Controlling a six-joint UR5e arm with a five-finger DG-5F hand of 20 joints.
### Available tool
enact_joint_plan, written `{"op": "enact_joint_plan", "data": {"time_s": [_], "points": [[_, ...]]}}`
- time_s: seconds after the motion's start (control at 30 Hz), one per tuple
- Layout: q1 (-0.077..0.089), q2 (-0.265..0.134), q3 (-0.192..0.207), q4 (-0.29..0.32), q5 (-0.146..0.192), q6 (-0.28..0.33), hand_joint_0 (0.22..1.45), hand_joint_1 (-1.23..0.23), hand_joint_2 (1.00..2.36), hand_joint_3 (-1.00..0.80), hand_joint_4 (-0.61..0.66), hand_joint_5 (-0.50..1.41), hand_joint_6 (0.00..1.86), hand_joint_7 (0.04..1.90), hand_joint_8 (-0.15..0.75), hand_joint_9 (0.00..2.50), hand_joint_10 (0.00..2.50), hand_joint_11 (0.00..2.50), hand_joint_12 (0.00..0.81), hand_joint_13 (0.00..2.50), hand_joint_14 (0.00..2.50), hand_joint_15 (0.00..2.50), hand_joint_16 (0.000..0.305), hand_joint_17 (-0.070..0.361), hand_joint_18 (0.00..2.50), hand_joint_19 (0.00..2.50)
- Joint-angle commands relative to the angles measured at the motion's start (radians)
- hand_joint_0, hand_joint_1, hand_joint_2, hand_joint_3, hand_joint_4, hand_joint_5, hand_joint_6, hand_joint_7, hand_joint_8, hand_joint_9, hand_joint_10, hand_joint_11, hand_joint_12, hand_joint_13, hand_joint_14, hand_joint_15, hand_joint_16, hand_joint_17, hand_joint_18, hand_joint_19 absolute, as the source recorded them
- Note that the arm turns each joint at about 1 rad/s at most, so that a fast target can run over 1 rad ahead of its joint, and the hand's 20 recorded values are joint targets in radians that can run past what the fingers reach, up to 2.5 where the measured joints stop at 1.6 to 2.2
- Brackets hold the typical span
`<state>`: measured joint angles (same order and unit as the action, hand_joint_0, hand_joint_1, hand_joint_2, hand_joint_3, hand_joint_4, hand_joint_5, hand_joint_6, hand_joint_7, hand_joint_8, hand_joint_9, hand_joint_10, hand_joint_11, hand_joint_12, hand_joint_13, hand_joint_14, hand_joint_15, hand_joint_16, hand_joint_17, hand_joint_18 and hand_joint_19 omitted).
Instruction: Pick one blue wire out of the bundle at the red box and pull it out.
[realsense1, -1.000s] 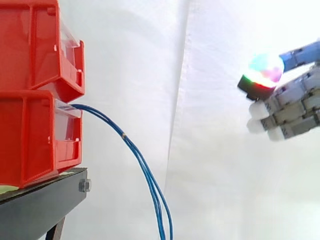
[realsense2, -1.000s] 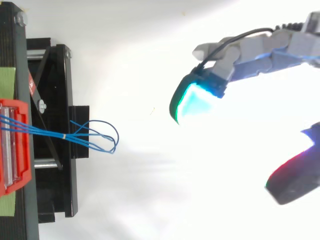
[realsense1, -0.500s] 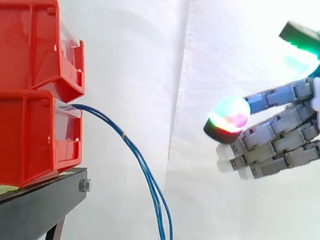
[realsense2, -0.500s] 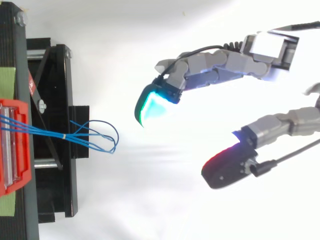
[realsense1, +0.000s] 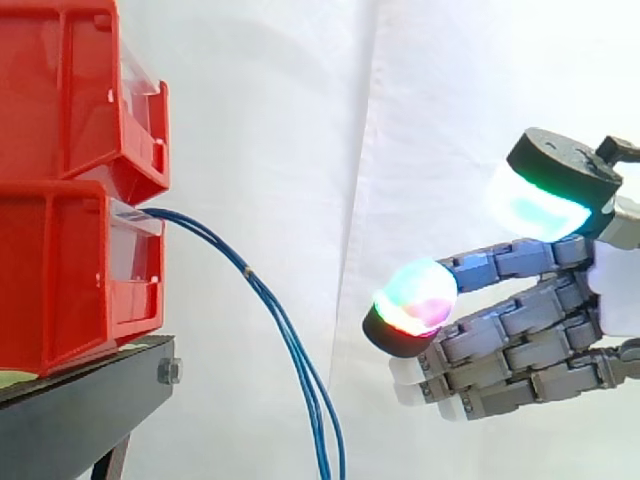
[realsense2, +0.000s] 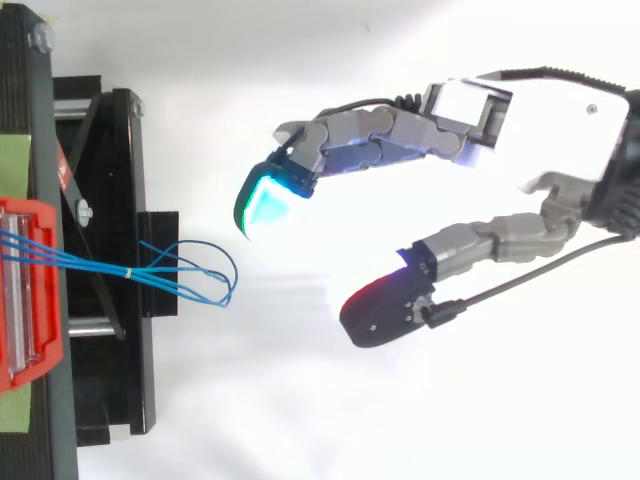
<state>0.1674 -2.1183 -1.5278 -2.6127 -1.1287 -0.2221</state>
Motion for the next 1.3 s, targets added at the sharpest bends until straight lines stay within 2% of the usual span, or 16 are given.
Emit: {"op": "enact_joint_plan", "data": {"time_s": [0.0, 0.03, 0.1, 0.2, 0.27, 0.4, 0.47, 0.5, 0.67, 0.7, 0.97, 1.17, 1.27], "points": [[0.004, -0.026, 0.001, 0.039, 0.018, -0.02, 0.53, -0.66, 1.0, -0.5, 0.27, -0.15, 0.5, 0.93, 0.244, 0.57, 0.0, 0.08, 0.34, 0.25, 0.0, 0.08, 0.056, 0.126, 0.02, 0.2], [0.004, -0.031, 0.001, 0.045, 0.02, -0.022, 0.53, -0.66, 1.0, -0.5, 0.27, -0.14, 0.5, 0.93, 0.244, 0.57, 0.0, 0.08, 0.341, 0.26, 0.0, 0.08, 0.056, 0.126, 0.02, 0.19], [0.009, -0.057, 0.006, 0.095, 0.026, -0.023, 0.53, -0.66, 1.0, -0.5, 0.26, -0.14, 0.5, 0.93, 0.244, 0.58, 0.0, 0.08, 0.342, 0.26, 0.0, 0.08, 0.056, 0.126, 0.03, 0.2], [0.009, -0.086, 0.034, 0.114, 0.029, -0.02, 0.54, -0.65, 1.0, -0.5, 0.26, -0.14, 0.5, 0.93, 0.244, 0.58, 0.0, 0.08, 0.342, 0.27, 0.0, 0.08, 0.056, 0.125, 0.04, 0.2], [0.009, -0.103, 0.055, 0.106, 0.029, -0.02, 0.54, -0.65, 1.0, -0.5, 0.27, -0.14, 0.5, 0.93, 0.245, 0.58, 0.0, 0.08, 0.342, 0.27, 0.0, 0.09, 0.055, 0.125, 0.05, 0.21], [0.009, -0.163, 0.144, 0.062, 0.029, -0.019, 0.54, -0.64, 1.0, -0.5, 0.27, -0.14, 0.5, 0.93, 0.246, 0.59, 0.0, 0.09, 0.341, 0.29, 0.0, 0.1, 0.056, 0.125, 0.06, 0.22], [0.009, -0.164, 0.149, 0.06, 0.029, -0.02, 0.54, -0.64, 1.0, -0.5, 0.27, -0.14, 0.5, 0.92, 0.246, 0.59, 0.0, 0.08, 0.341, 0.29, 0.0, 0.09, 0.056, 0.125, 0.06, 0.22], [0.009, -0.178, 0.161, 0.066, 0.03, -0.022, 0.54, -0.63, 1.0, -0.5, 0.26, -0.14, 0.5, 0.92, 0.245, 0.59, 0.0, 0.08, 0.341, 0.3, 0.0, 0.1, 0.056, 0.125, 0.06, 0.22], [0.011, -0.198, 0.17, 0.079, 0.044, -0.037, 0.54, -0.63, 1.0, -0.5, 0.27, -0.14, 0.5, 0.92, 0.246, 0.6, 0.0, 0.09, 0.342, 0.31, 0.0, 0.1, 0.056, 0.125, 0.08, 0.23], [0.011, -0.213, 0.173, 0.088, 0.044, -0.034, 0.54, -0.63, 1.0, -0.5, 0.27, -0.14, 0.5, 0.92, 0.247, 0.6, 0.0, 0.09, 0.343, 0.31, 0.0, 0.11, 0.055, 0.124, 0.08, 0.23], [0.011, -0.223, 0.176, 0.134, 0.047, -0.045, 0.54, -0.63, 1.0, -0.5, 0.27, -0.14, 0.5, 0.92, 0.247, 0.61, 0.0, 0.09, 0.343, 0.32, 0.0, 0.11, 0.055, 0.124, 0.09, 0.24], [0.012, -0.224, 0.181, 0.157, 0.081, -0.095, 0.54, -0.62, 1.0, -0.5, 0.27, -0.14, 0.5, 0.92, 0.247, 0.62, 0.0, 0.1, 0.343, 0.34, 0.0, 0.12, 0.054, 0.122, 0.12, 0.24], [0.015, -0.239, 0.183, 0.158, 0.079, -0.098, 0.54, -0.62, 1.0, -0.5, 0.27, -0.14, 0.5, 0.92, 0.249, 0.62, 0.0, 0.1, 0.343, 0.34, 0.0, 0.12, 0.054, 0.123, 0.12, 0.25]]}}
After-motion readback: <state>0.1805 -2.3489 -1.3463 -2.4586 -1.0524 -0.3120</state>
